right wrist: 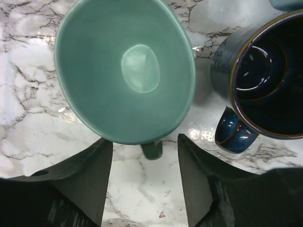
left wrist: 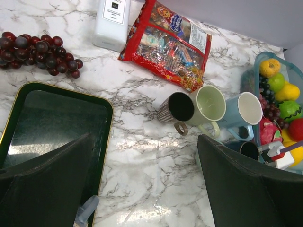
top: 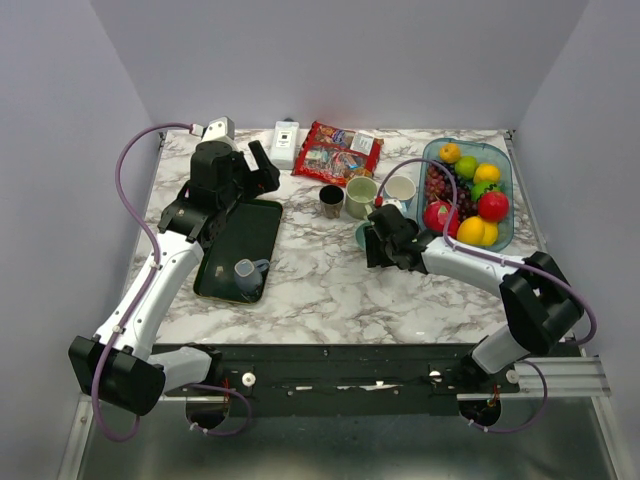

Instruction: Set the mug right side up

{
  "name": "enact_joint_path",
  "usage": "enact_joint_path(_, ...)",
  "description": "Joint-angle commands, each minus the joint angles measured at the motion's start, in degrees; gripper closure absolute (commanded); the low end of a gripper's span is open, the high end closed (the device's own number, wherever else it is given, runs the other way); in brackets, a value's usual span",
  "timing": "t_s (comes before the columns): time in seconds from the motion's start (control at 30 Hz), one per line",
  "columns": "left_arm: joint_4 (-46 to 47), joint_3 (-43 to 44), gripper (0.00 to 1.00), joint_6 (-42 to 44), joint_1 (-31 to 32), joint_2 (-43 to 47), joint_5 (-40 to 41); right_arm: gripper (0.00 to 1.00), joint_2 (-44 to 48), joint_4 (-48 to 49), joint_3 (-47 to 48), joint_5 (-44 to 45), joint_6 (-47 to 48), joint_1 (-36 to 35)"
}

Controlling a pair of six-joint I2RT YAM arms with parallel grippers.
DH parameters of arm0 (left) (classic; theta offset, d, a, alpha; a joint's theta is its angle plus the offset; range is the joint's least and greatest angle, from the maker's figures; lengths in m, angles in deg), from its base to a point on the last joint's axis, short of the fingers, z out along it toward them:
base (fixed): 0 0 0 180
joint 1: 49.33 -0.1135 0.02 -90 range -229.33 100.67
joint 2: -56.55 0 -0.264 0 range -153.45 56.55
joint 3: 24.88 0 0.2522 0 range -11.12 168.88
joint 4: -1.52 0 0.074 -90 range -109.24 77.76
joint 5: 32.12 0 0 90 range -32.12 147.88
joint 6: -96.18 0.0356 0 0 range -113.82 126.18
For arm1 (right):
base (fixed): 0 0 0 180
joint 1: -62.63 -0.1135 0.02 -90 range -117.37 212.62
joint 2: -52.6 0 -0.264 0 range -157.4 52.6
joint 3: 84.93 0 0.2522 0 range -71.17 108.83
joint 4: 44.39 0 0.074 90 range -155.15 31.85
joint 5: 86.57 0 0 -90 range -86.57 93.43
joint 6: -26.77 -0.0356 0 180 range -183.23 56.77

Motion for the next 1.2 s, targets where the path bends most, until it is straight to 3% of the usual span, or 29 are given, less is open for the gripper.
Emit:
enact_joint_path(0.0, -1.37, -0.12, 0.01, 0.0, -0.11, -0.13, 1.49, 0.31, 2.28, 1.13, 0.17, -0.56, -0.18, 0.09)
enact_joint_path(0.37, -10.13, 1.72, 0.01, -1.75, -0.11, -1.98, 2.46, 0.16, 8.96, -5.99, 8.43, -0.05, 1.92, 0.18)
enact_joint_path(0.63, -21.58, 1.03, 0.01, -3.68, 0.24, -4.09, -13.52, 0.15, 6.6, -7.57, 16.43, 1.28, 6.84, 0.36)
enact_joint_path(0.83, -22.64, -2.85, 0.01, -6.94, 3.23, -4.96, -14.77, 0.15, 5.71, -8.36, 16.88, 0.49, 7.2, 1.24)
enact_joint_path(0.93, -24.3, -2.41, 0.01, -3.53, 5.68, -6.1, -16.44, 0.15, 5.98, -8.89, 16.52, 0.58, 7.55, 1.68)
enact_joint_path(1.17, -23.0, -5.22, 0.02, 11.05, 11.32, -6.72, -5.03, 0.15, 5.1, -11.52, 17.05, 1.54, 7.47, 2.47)
